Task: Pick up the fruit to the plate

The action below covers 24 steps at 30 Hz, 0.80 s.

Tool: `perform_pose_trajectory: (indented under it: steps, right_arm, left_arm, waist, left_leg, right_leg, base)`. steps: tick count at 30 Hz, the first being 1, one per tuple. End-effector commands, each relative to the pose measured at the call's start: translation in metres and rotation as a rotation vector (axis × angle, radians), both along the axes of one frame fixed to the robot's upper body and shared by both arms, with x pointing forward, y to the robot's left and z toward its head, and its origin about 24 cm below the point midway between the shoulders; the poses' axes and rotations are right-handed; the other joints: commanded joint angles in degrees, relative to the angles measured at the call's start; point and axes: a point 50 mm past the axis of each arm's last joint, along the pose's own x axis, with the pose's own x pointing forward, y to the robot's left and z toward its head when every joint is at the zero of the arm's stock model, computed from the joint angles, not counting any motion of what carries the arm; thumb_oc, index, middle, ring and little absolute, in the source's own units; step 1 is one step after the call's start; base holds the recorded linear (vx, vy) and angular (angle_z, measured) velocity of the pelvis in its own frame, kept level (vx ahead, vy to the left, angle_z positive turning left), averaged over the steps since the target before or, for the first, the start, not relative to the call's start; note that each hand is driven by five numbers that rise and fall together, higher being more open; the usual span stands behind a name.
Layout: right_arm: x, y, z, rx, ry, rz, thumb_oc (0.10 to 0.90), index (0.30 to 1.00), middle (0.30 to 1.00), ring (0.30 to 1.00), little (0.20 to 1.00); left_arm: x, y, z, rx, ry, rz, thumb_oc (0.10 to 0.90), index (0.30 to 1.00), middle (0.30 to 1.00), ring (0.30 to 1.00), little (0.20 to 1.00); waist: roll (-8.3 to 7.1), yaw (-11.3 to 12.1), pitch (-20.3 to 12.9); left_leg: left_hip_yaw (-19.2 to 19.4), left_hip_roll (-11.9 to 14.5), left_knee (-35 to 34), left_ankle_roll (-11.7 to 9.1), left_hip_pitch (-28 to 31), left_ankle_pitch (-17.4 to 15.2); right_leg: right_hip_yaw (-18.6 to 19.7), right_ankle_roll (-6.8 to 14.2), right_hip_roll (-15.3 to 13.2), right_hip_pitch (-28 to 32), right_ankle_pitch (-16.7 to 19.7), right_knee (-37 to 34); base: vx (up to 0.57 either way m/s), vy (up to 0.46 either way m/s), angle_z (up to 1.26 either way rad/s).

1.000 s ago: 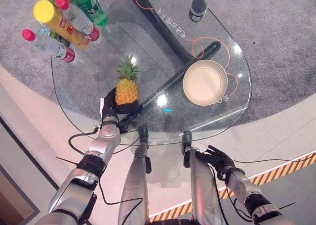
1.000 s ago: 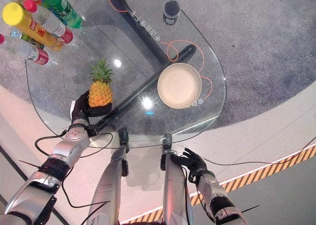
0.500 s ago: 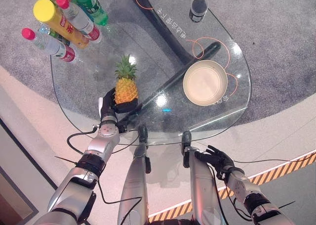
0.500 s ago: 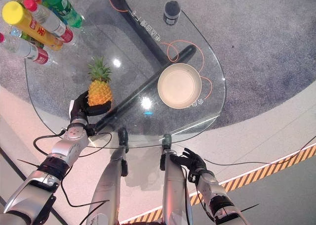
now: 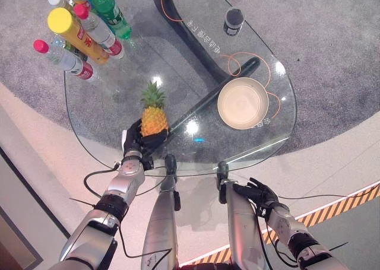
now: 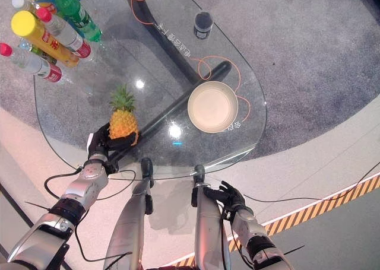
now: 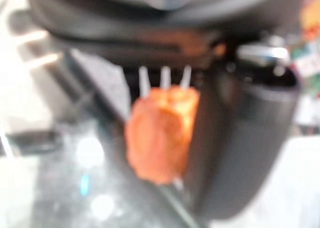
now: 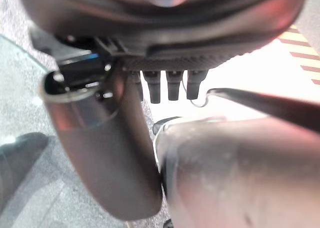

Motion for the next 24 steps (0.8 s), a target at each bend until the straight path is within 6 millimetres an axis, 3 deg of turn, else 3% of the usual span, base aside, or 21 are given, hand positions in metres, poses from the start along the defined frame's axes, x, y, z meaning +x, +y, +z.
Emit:
perform_pose_trajectory:
  steps: [1,11,18,24]
  right_arm:
    - [-0.057,-0.039,-0.029,-0.118,0.219,-0.195,0.8,0.9,0.9,0.9,0.9]
    - [-0.061,-0.069,-0.009,-0.237,0.104,-0.618,0.8,0.9,0.9,0.9,0.9]
    - [-0.037,-0.075,0.045,-0.313,-0.185,-0.865,0.8,0.9,0.9,0.9,0.9]
    - [-0.017,-0.06,0.086,-0.27,-0.451,-0.778,0.8,0.9,0.9,0.9,0.9]
  left_arm:
    - [-0.002,0.008,0.031,0.013,-0.202,0.051,0.1,0.3,0.3,0.3,0.2]
    - [-0.032,0.025,0.055,0.027,-0.389,0.117,0.1,0.3,0.3,0.3,0.2]
    - [-0.052,0.031,0.066,0.053,-0.467,0.088,0.1,0.3,0.3,0.3,0.2]
    - [-0.061,0.032,0.067,0.054,-0.471,0.056,0.1,0.3,0.3,0.3,0.2]
  waist:
    - [0.23,0.36,0.02]
    - [0.9,1.59,0.02]
    - [0.76,2.48,0.02]
    - [0.64,2.76,0.02]
  left_leg:
    - [-0.21,-4.07,10.57,2.99,-0.38,-5.94]
    - [-1.11,-4.2,10.7,3.03,3.82,-6.73]
    - [-1.88,-4.83,8.74,3.21,8.83,-6.37]
    - [-2.16,-5.0,7.46,3.37,12.58,-6.31]
  right_leg:
    - [-3.23,-0.6,0.65,5.62,12.73,-14.98]
    - [-4.32,-1.25,0.66,10.92,11.69,-15.44]
    - [-5.21,-1.57,0.92,16.69,11.27,-17.0]
    - [-5.26,-1.66,1.0,20.68,10.89,-18.11]
  base:
    - [0.0,0.0,0.0]
    - [-0.01,0.003,0.01]
    - [-0.01,0.003,0.03]
    - [0.01,0.003,0.02]
